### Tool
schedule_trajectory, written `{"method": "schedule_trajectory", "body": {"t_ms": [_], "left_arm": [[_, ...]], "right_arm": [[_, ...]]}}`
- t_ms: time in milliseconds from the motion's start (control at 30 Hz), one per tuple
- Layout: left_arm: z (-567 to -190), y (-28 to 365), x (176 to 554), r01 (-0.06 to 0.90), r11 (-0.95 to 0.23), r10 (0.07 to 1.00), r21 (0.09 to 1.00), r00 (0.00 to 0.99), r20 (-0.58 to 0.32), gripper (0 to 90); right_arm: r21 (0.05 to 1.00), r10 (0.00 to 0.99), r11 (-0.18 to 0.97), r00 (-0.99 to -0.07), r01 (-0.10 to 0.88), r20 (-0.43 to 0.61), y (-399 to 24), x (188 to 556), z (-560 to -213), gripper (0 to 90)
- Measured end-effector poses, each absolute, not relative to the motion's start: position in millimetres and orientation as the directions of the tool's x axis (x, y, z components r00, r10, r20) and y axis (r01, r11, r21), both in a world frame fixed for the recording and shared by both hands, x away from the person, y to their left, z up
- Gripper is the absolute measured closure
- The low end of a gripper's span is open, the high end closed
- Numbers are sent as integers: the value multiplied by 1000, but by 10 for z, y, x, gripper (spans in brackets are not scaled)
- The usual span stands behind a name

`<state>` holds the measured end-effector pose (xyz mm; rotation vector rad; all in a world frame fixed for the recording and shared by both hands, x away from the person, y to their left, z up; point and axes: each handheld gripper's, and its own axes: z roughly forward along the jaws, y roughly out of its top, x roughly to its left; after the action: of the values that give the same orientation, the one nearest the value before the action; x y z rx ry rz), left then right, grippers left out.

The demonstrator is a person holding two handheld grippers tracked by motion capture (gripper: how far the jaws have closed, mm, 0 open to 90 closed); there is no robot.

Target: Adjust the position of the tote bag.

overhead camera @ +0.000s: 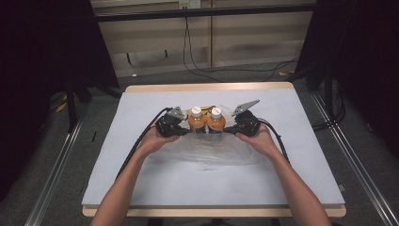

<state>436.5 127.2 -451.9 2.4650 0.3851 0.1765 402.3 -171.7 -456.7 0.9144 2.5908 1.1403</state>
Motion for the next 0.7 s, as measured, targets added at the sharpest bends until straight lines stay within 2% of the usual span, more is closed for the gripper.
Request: {"method": "schedule_trajectory", "body": {"t_ms": [100,233,433,533,700], "left_arm": [[-4572,1263,4374,238,-783,329,575,942,59,892],[-4644,1225,4382,214,-833,320,510,939,129,886],[-4641,1327,4452,239,-833,355,499,923,151,895],[-4640,1376,4469,248,-834,363,492,920,150,898],[-4631,1427,4455,233,-866,357,443,907,221,900]], "right_arm": [[685,590,554,-803,473,77,-1715,4015,-4645,900],[610,598,636,-802,472,-4,-1685,3998,-4709,900],[583,623,656,-780,479,-59,-1823,4043,-4712,900],[561,610,685,-787,466,-91,-1867,4016,-4696,900],[483,563,761,-810,432,-162,-1859,3957,-4646,900]]}}
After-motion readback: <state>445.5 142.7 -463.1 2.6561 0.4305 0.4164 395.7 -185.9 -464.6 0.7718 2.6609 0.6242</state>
